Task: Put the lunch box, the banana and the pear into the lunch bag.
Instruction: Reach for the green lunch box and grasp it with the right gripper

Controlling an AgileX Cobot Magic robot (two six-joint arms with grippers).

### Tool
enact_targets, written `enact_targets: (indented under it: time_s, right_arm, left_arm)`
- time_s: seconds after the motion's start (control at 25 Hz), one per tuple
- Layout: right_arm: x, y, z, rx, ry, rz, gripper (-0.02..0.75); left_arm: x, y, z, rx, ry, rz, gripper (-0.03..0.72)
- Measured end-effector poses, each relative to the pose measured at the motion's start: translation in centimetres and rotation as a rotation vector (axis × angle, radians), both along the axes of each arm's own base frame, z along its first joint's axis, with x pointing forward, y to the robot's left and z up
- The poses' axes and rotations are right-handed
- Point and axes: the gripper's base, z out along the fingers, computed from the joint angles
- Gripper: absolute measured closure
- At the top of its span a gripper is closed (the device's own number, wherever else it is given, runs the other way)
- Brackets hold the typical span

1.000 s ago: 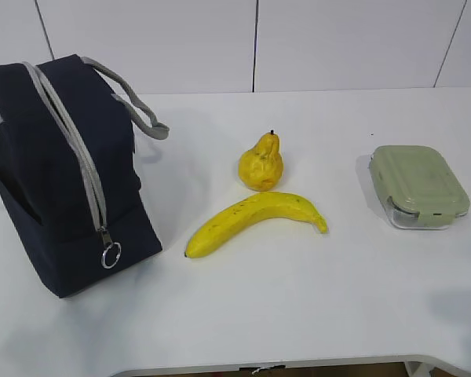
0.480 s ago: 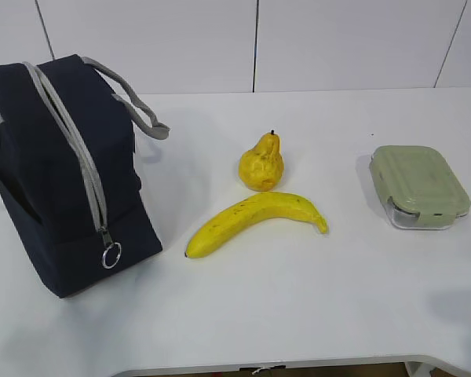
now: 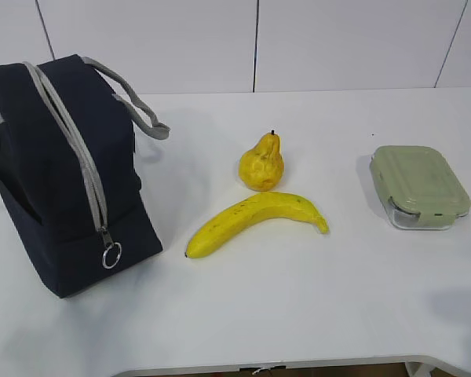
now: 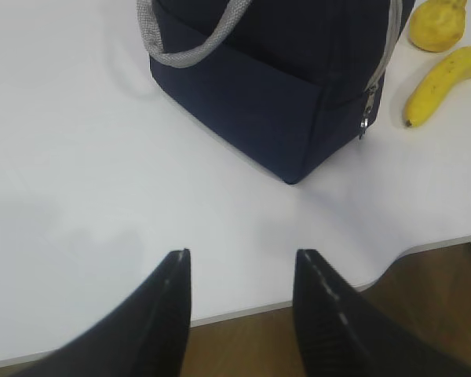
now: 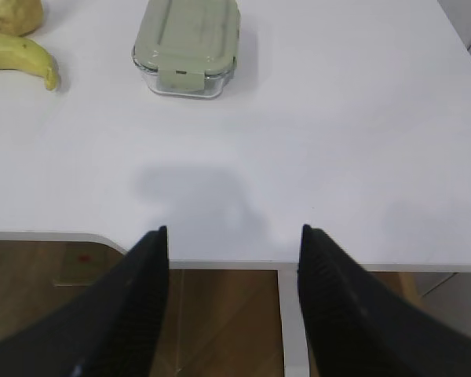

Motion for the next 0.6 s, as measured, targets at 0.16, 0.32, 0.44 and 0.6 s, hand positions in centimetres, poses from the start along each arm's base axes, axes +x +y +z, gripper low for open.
enact_targets:
  time_s: [0.16, 0.32, 0.44, 0.6]
  right_arm:
    - [0.0, 0.0, 0.0, 0.0, 0.0, 0.0, 0.297]
    - [0.0, 0.0, 0.1, 0.0, -0.008, 0.0, 0.283]
    - [0.2, 0.0, 0.7, 0.001, -0.011, 0.0, 0.228]
    - [2.0, 0.0, 1.1, 0.026, 0.086, -0.015, 0.199]
  left_arm:
    - [0.0, 0.0, 0.0, 0.0, 0.0, 0.0, 0.383]
    - [0.0, 0.0, 0.0, 0.0, 0.0, 0.0, 0.383]
    - [0.0, 0.0, 0.0, 0.0, 0.0, 0.0, 0.383]
    - [0.0, 0.0, 0.0, 0.0, 0.0, 0.0, 0.383]
